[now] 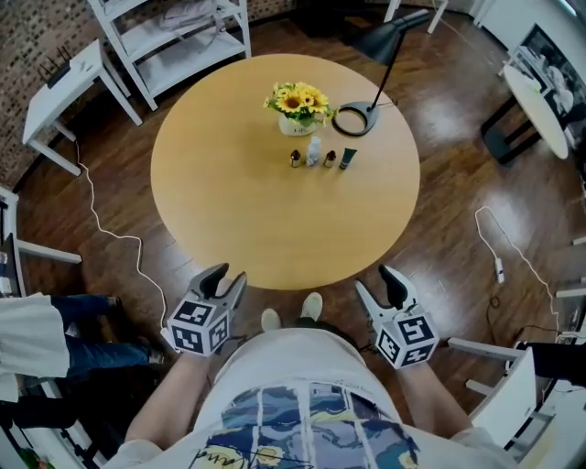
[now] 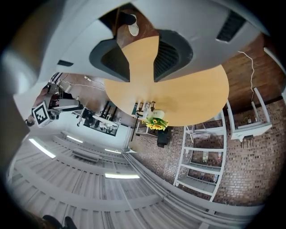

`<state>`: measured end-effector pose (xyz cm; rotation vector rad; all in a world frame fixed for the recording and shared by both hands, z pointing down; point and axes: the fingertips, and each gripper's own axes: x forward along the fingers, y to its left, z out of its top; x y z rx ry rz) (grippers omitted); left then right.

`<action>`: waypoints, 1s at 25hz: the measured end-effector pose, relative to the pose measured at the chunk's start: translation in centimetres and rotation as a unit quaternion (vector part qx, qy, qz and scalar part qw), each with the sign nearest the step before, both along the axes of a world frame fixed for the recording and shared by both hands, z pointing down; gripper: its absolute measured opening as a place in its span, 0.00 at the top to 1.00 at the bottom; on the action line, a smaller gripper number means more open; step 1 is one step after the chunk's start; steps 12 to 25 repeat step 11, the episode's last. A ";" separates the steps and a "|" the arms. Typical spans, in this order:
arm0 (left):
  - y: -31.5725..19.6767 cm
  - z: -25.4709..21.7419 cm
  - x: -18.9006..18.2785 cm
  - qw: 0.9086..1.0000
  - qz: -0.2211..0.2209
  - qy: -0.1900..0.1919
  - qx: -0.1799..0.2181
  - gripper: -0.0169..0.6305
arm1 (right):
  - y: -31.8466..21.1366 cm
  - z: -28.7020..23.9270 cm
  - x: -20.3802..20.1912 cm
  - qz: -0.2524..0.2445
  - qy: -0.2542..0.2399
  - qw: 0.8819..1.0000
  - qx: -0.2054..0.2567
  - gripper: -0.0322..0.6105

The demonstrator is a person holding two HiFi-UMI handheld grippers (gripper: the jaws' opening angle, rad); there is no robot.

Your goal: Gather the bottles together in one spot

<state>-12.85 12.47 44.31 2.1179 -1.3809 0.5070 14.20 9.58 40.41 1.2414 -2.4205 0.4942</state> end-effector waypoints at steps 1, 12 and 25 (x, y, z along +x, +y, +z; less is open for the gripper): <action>0.5 0.1 -0.4 1.000 0.000 0.001 -0.001 0.75 | 0.4 -0.1 -0.3 0.000 0.004 1.000 0.000 0.55; 3.0 1.1 -3.6 1.000 0.019 0.013 0.009 0.75 | 3.9 0.4 -4.1 0.000 0.020 1.000 0.007 0.55; 3.0 1.1 -3.6 1.000 0.019 0.013 0.009 0.75 | 3.9 0.4 -4.1 0.000 0.020 1.000 0.007 0.55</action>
